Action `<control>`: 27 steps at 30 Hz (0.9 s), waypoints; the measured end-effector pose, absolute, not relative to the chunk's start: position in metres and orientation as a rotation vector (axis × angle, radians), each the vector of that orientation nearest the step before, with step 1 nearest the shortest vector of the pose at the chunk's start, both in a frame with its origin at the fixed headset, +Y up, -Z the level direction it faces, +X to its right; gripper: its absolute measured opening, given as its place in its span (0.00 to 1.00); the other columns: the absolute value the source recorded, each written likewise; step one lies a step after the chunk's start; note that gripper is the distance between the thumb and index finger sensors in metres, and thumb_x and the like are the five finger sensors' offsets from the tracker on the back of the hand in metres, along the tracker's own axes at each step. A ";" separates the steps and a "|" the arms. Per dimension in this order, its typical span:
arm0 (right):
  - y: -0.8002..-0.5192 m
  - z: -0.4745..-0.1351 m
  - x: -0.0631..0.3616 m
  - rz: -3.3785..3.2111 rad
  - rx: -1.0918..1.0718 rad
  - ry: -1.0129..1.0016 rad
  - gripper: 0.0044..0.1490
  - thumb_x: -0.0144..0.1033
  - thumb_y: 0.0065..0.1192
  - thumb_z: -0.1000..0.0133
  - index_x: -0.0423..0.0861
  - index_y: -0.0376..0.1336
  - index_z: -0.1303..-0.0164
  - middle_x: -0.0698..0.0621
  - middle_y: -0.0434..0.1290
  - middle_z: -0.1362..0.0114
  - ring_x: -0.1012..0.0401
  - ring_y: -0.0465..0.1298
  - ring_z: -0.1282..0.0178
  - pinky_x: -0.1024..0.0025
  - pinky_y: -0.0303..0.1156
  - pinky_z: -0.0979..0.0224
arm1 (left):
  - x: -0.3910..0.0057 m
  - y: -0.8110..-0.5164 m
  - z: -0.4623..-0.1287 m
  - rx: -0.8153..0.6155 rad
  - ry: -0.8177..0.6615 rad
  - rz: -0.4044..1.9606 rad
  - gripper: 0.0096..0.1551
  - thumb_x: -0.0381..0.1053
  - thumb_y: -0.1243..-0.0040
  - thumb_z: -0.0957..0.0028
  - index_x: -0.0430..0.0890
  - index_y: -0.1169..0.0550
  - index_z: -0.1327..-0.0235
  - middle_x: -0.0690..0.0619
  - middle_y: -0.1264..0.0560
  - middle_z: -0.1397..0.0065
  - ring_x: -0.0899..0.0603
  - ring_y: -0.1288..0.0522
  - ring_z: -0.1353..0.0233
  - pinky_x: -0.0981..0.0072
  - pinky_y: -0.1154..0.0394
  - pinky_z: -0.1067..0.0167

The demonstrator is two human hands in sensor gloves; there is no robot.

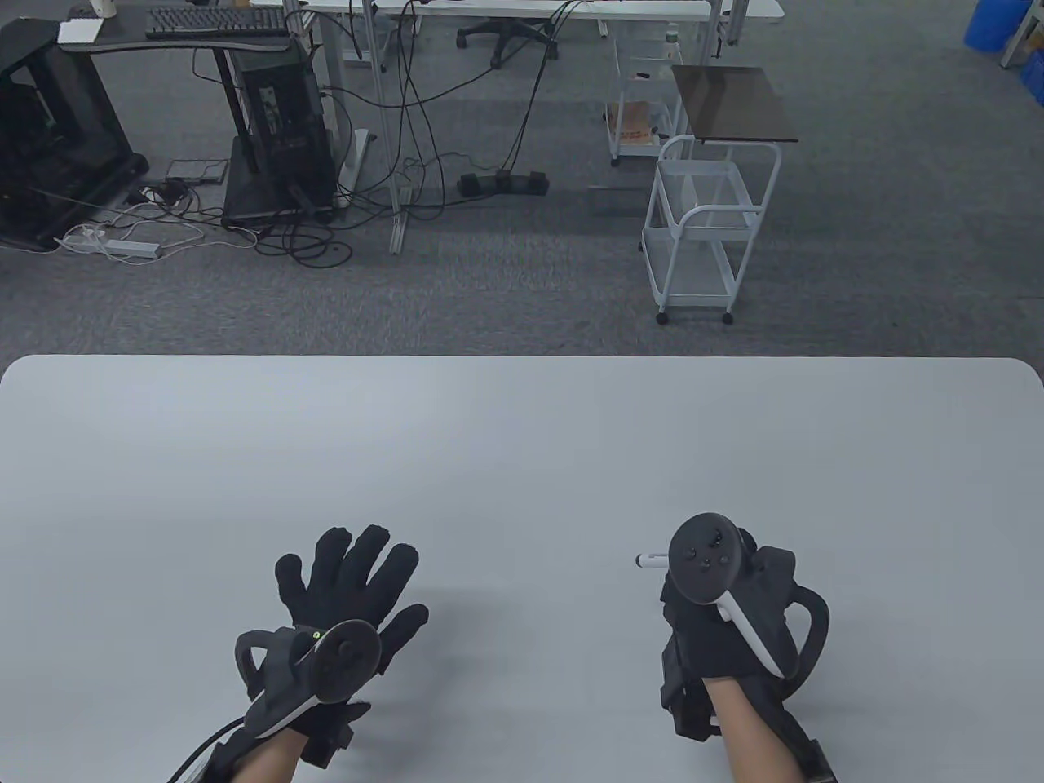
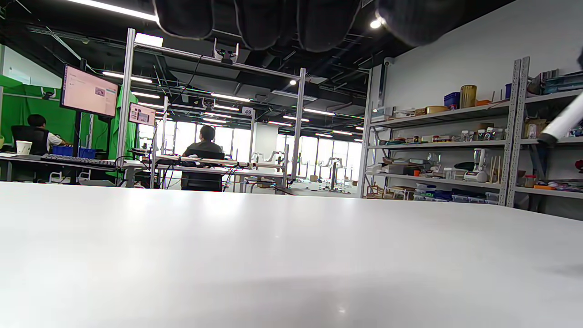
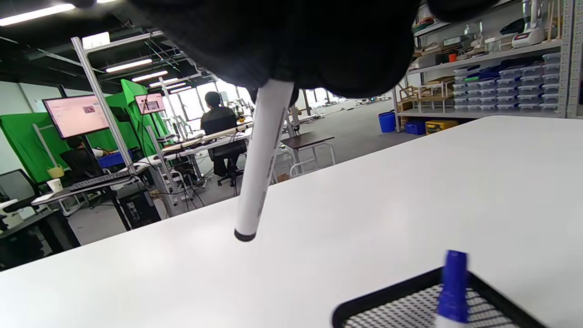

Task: Insert the markers into the pen holder

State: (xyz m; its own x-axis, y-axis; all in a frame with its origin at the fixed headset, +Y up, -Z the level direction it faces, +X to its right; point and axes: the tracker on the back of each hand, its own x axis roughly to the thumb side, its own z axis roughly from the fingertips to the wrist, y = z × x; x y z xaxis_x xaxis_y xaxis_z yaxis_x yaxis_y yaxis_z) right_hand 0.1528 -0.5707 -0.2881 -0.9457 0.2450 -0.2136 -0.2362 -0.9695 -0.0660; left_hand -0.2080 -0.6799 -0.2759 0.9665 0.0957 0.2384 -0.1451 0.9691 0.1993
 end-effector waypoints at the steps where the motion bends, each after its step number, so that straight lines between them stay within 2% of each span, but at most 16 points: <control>1: -0.570 -0.287 0.157 2.881 -0.325 -0.036 0.26 0.27 0.61 0.33 0.34 0.69 0.26 0.27 0.69 0.31 0.42 0.75 0.43 0.28 0.53 0.33 | -0.208 -0.680 -0.276 0.217 -0.230 0.123 0.39 0.72 0.54 0.39 0.65 0.41 0.12 0.54 0.49 0.04 0.28 0.51 0.07 0.19 0.59 0.24; 11: -0.569 -0.278 0.177 2.910 -0.341 0.067 0.24 0.24 0.64 0.35 0.33 0.71 0.29 0.25 0.70 0.32 0.40 0.76 0.44 0.28 0.54 0.34 | -0.207 -0.680 -0.276 0.215 -0.232 0.118 0.39 0.72 0.54 0.39 0.65 0.41 0.12 0.55 0.49 0.04 0.28 0.51 0.06 0.18 0.59 0.24; 27: -0.601 -0.292 0.173 3.021 -0.374 0.241 0.24 0.21 0.65 0.36 0.32 0.72 0.31 0.24 0.70 0.31 0.40 0.77 0.44 0.29 0.56 0.35 | -0.205 -0.680 -0.276 0.209 -0.234 0.111 0.39 0.72 0.54 0.39 0.66 0.42 0.13 0.55 0.49 0.04 0.29 0.51 0.06 0.19 0.59 0.24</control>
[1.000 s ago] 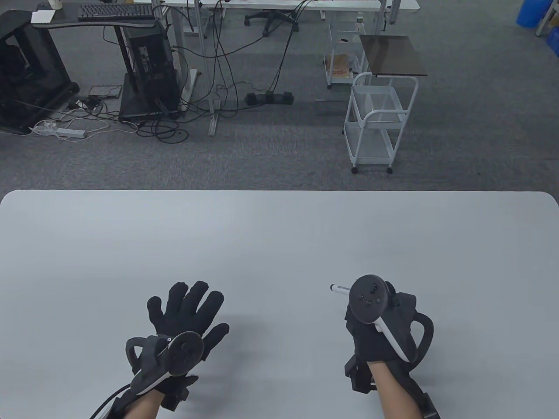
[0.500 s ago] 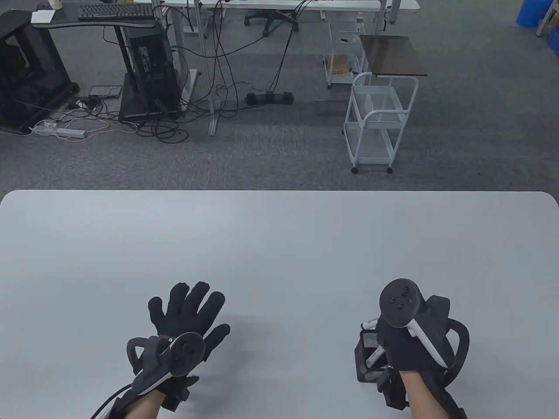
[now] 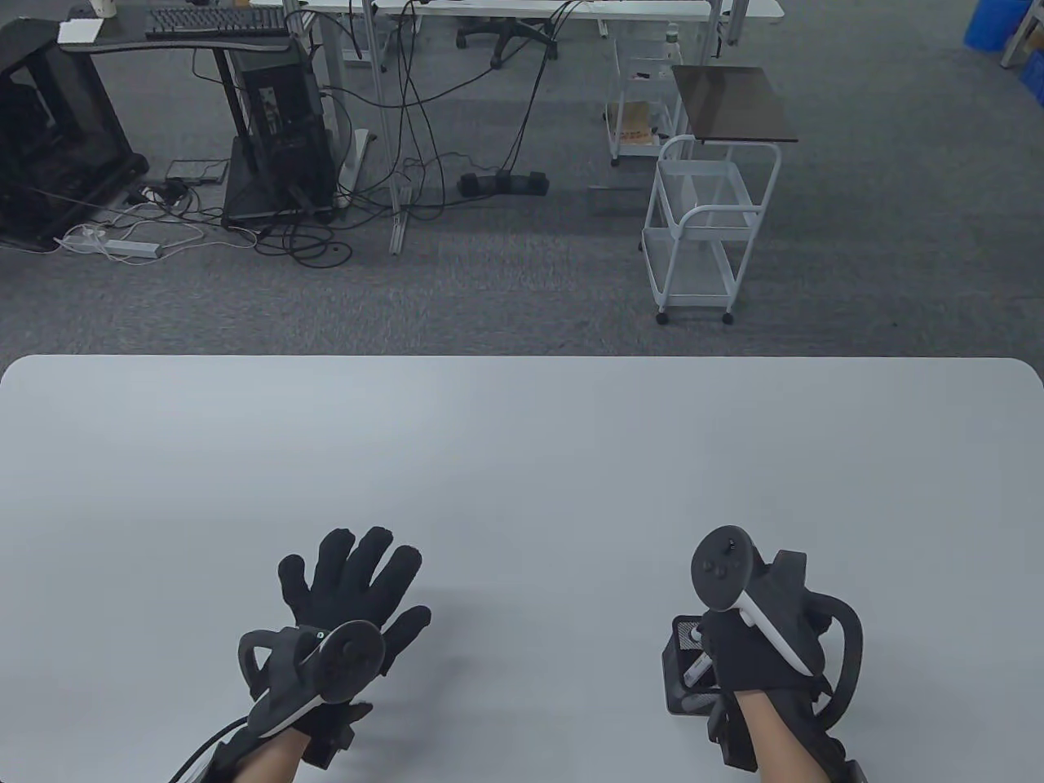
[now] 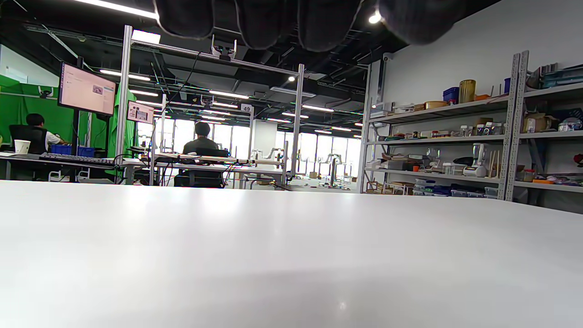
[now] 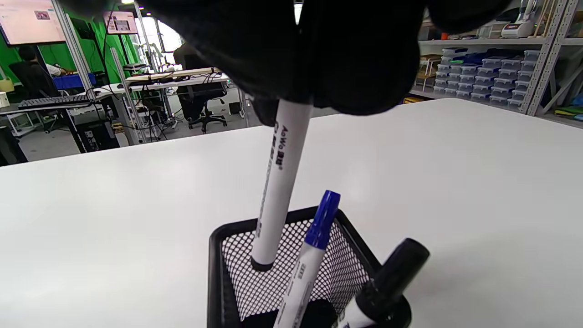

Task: Insert the markers into the pen holder

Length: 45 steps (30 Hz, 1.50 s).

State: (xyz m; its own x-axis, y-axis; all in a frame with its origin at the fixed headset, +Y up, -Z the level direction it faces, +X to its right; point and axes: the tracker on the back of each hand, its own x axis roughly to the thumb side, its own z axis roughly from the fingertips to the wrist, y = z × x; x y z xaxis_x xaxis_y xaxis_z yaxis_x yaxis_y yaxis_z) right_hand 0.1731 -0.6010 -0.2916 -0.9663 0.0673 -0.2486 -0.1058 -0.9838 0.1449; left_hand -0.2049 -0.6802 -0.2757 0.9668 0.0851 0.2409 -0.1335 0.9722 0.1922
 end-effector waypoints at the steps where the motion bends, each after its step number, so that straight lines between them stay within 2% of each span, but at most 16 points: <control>1: -0.602 -0.292 0.173 3.024 -0.375 0.248 0.24 0.21 0.65 0.36 0.32 0.72 0.31 0.24 0.70 0.30 0.40 0.77 0.44 0.29 0.56 0.35 | -0.205 -0.680 -0.276 0.209 -0.234 0.112 0.39 0.72 0.54 0.39 0.65 0.41 0.12 0.55 0.49 0.04 0.28 0.51 0.06 0.18 0.59 0.24; 19: -0.632 -0.304 0.159 3.087 -0.320 0.349 0.22 0.19 0.64 0.37 0.34 0.73 0.33 0.30 0.73 0.28 0.42 0.79 0.42 0.31 0.58 0.34 | -0.203 -0.681 -0.275 0.207 -0.237 0.106 0.39 0.72 0.54 0.39 0.65 0.41 0.12 0.55 0.49 0.04 0.28 0.51 0.06 0.19 0.59 0.24; 36: -0.645 -0.303 0.152 3.111 -0.278 0.424 0.22 0.20 0.66 0.38 0.33 0.73 0.33 0.29 0.74 0.30 0.42 0.80 0.41 0.30 0.57 0.35 | -0.204 -0.682 -0.276 0.201 -0.238 0.111 0.39 0.72 0.54 0.39 0.65 0.41 0.13 0.54 0.48 0.04 0.28 0.51 0.06 0.18 0.59 0.24; 40: -0.635 -0.299 0.151 3.135 -0.318 0.304 0.28 0.24 0.67 0.37 0.34 0.68 0.25 0.28 0.68 0.23 0.32 0.73 0.32 0.26 0.52 0.34 | -0.204 -0.682 -0.276 0.202 -0.238 0.111 0.39 0.72 0.54 0.39 0.65 0.41 0.13 0.55 0.49 0.04 0.28 0.51 0.07 0.18 0.59 0.24; 45: -0.621 -0.294 0.126 3.164 -0.229 0.068 0.32 0.31 0.63 0.33 0.34 0.63 0.20 0.28 0.63 0.19 0.29 0.68 0.25 0.24 0.50 0.31 | -0.203 -0.684 -0.276 0.194 -0.238 0.101 0.39 0.72 0.54 0.39 0.65 0.41 0.13 0.55 0.48 0.04 0.28 0.51 0.07 0.18 0.58 0.24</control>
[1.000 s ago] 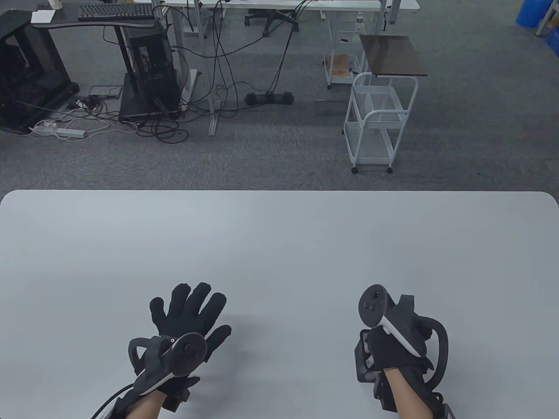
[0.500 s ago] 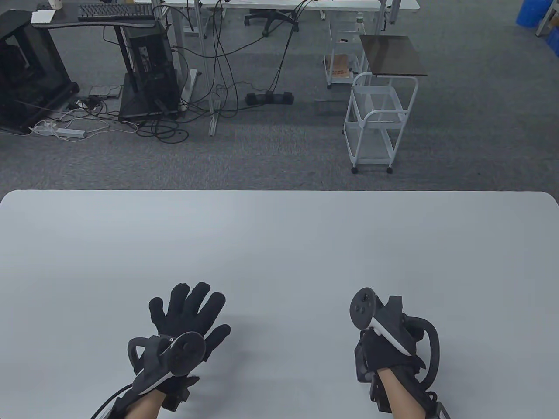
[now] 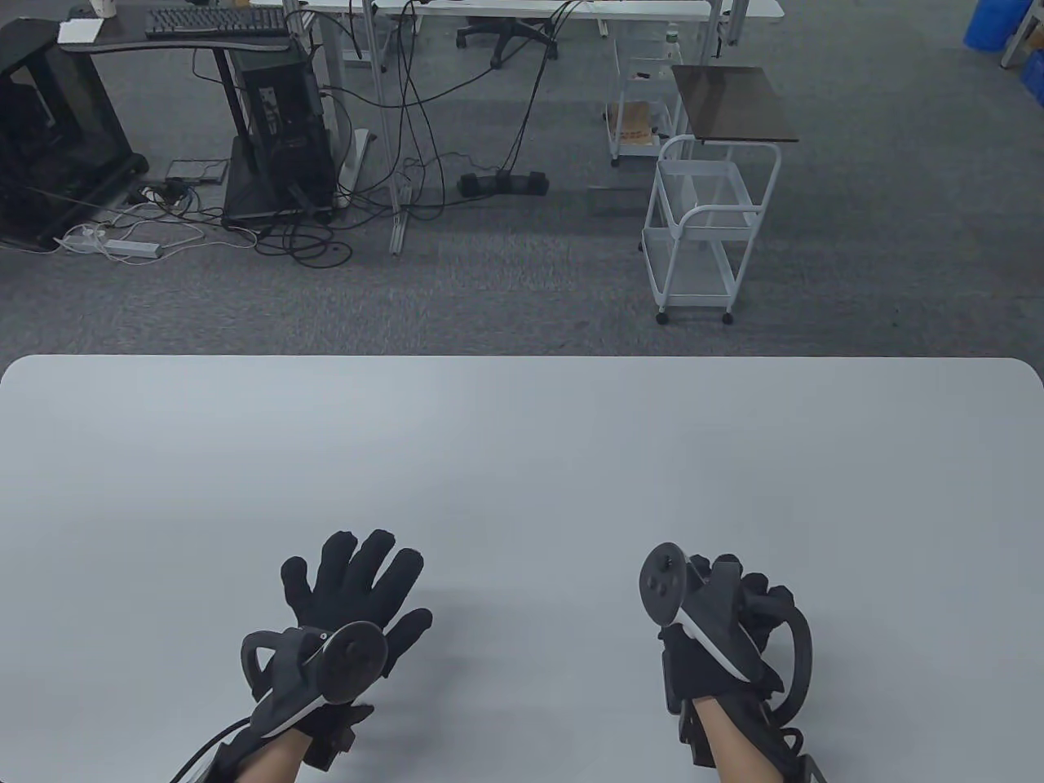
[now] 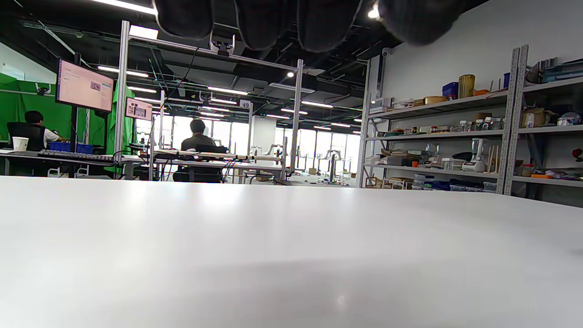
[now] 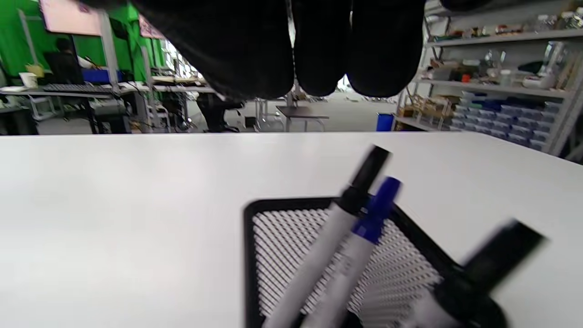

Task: Insert the markers into the pen holder

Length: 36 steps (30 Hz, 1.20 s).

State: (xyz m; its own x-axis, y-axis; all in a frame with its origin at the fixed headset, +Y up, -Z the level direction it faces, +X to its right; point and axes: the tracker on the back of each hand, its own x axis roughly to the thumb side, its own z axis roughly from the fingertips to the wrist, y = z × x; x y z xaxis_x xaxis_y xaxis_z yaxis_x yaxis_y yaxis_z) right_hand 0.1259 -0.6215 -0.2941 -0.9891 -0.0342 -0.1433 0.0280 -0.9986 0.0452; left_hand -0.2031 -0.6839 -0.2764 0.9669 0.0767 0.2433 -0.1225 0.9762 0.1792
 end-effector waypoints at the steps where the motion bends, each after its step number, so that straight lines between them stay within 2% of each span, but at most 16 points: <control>1: -0.621 -0.294 0.115 -3.110 0.178 -0.036 0.33 0.32 0.62 0.33 0.34 0.62 0.19 0.28 0.63 0.18 0.29 0.67 0.24 0.24 0.49 0.30 | -0.203 -0.684 -0.276 0.195 -0.237 0.101 0.39 0.71 0.54 0.39 0.65 0.41 0.13 0.54 0.48 0.04 0.28 0.51 0.07 0.18 0.59 0.24; 6: -0.630 -0.302 0.067 -3.092 -0.013 0.028 0.34 0.37 0.60 0.32 0.37 0.60 0.17 0.30 0.61 0.16 0.30 0.66 0.21 0.24 0.47 0.28 | -0.204 -0.684 -0.276 0.198 -0.234 0.102 0.39 0.71 0.54 0.39 0.65 0.41 0.13 0.54 0.48 0.04 0.28 0.51 0.07 0.18 0.59 0.24; 15: -0.645 -0.313 0.011 -3.145 -0.197 -0.019 0.37 0.44 0.57 0.31 0.39 0.57 0.14 0.31 0.58 0.14 0.30 0.63 0.19 0.25 0.45 0.26 | -0.208 -0.679 -0.276 0.212 -0.229 0.125 0.39 0.71 0.54 0.39 0.65 0.40 0.13 0.54 0.48 0.04 0.28 0.51 0.07 0.18 0.59 0.24; 19: -0.648 -0.314 -0.003 -3.185 -0.251 -0.010 0.38 0.46 0.56 0.31 0.39 0.56 0.13 0.31 0.57 0.13 0.30 0.62 0.18 0.26 0.44 0.25 | -0.209 -0.678 -0.276 0.216 -0.226 0.131 0.39 0.71 0.54 0.39 0.65 0.40 0.13 0.54 0.48 0.04 0.28 0.51 0.07 0.18 0.58 0.24; 25: -0.657 -0.308 -0.018 -3.172 -0.351 0.138 0.40 0.50 0.54 0.31 0.42 0.54 0.12 0.34 0.56 0.12 0.32 0.61 0.16 0.27 0.43 0.23 | -0.210 -0.678 -0.276 0.220 -0.224 0.135 0.39 0.71 0.54 0.39 0.65 0.40 0.13 0.54 0.48 0.04 0.28 0.51 0.07 0.18 0.59 0.24; 33: -0.679 -0.301 -0.022 -3.152 -0.429 0.344 0.42 0.54 0.52 0.31 0.44 0.51 0.11 0.37 0.54 0.10 0.34 0.60 0.14 0.29 0.43 0.22 | -0.209 -0.679 -0.275 0.222 -0.227 0.124 0.39 0.71 0.54 0.38 0.65 0.41 0.13 0.54 0.48 0.04 0.28 0.51 0.07 0.18 0.59 0.24; 36: -0.687 -0.302 -0.020 -3.184 -0.460 0.355 0.43 0.54 0.51 0.31 0.45 0.50 0.10 0.37 0.53 0.10 0.34 0.59 0.13 0.29 0.43 0.21 | -0.208 -0.679 -0.275 0.222 -0.228 0.117 0.39 0.71 0.54 0.39 0.65 0.41 0.13 0.54 0.48 0.04 0.28 0.51 0.07 0.18 0.58 0.24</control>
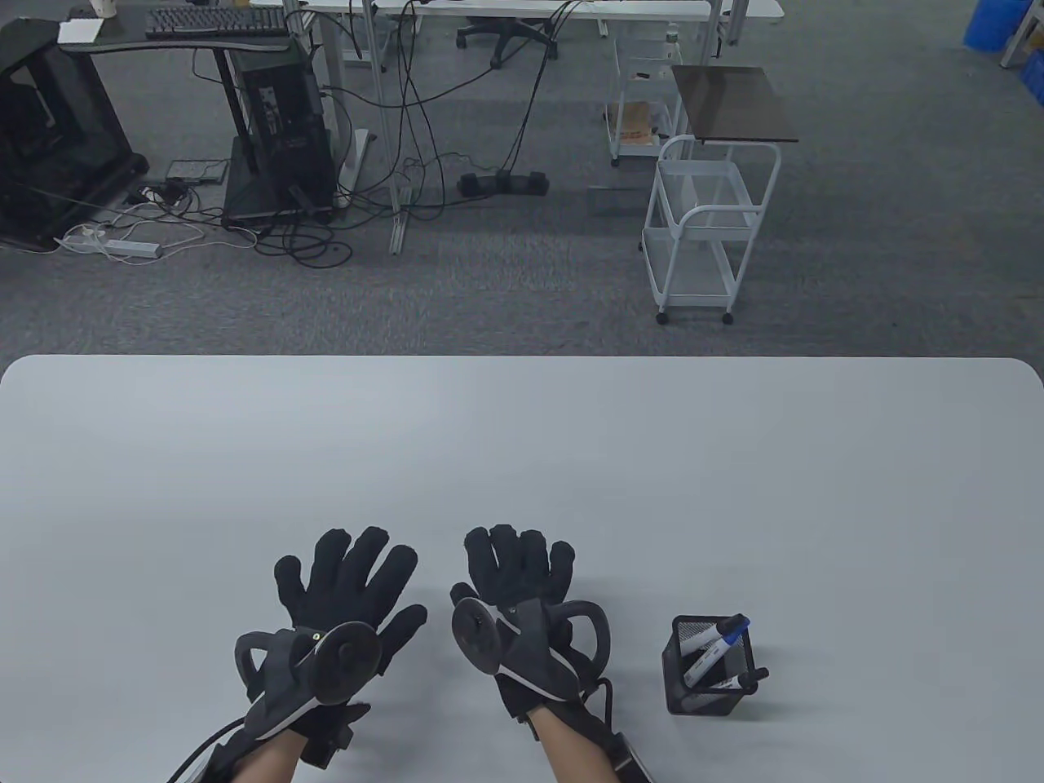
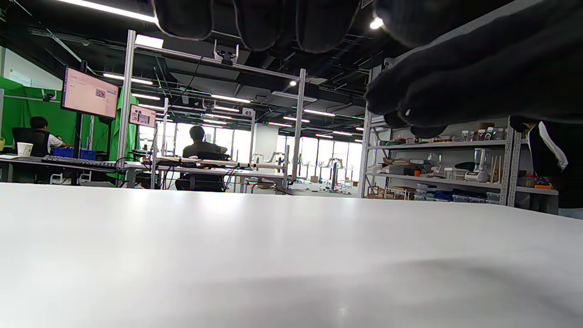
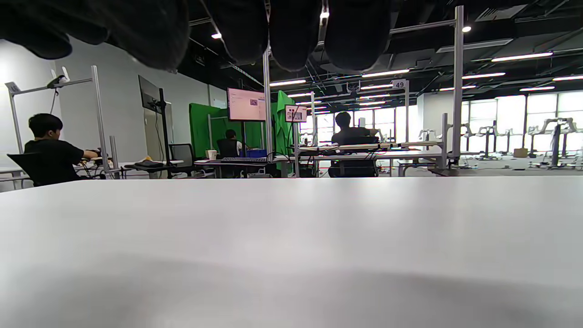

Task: Insert the markers into the pen holder

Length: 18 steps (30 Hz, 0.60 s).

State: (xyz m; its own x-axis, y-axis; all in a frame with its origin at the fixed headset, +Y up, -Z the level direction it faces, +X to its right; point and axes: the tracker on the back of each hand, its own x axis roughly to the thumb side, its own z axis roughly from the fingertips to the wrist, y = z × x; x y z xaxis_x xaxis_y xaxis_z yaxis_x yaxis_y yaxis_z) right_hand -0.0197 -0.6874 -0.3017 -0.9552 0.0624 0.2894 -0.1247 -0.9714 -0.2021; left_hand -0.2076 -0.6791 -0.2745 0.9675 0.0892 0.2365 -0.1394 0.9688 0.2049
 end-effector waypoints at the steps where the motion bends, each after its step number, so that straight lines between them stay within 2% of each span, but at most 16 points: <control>1: -0.690 -0.302 -0.019 2.985 0.435 -0.340 0.43 0.55 0.51 0.31 0.45 0.50 0.10 0.37 0.53 0.10 0.34 0.59 0.13 0.30 0.43 0.21 | -0.207 -0.679 -0.275 0.221 -0.229 0.113 0.39 0.71 0.54 0.38 0.65 0.41 0.13 0.54 0.48 0.04 0.28 0.50 0.07 0.19 0.58 0.24; 11: -0.695 -0.294 -0.022 3.009 0.533 -0.438 0.45 0.58 0.47 0.32 0.46 0.47 0.09 0.38 0.50 0.09 0.35 0.56 0.12 0.31 0.41 0.20 | -0.203 -0.680 -0.272 0.249 -0.227 0.091 0.39 0.71 0.55 0.38 0.65 0.43 0.12 0.54 0.49 0.04 0.29 0.50 0.07 0.19 0.58 0.23; 18: -0.696 -0.289 -0.029 3.042 0.572 -0.514 0.49 0.63 0.42 0.33 0.47 0.41 0.07 0.38 0.43 0.07 0.33 0.51 0.10 0.32 0.39 0.19 | -0.203 -0.682 -0.272 0.273 -0.211 0.082 0.40 0.71 0.56 0.38 0.65 0.45 0.11 0.53 0.52 0.04 0.28 0.53 0.07 0.19 0.58 0.24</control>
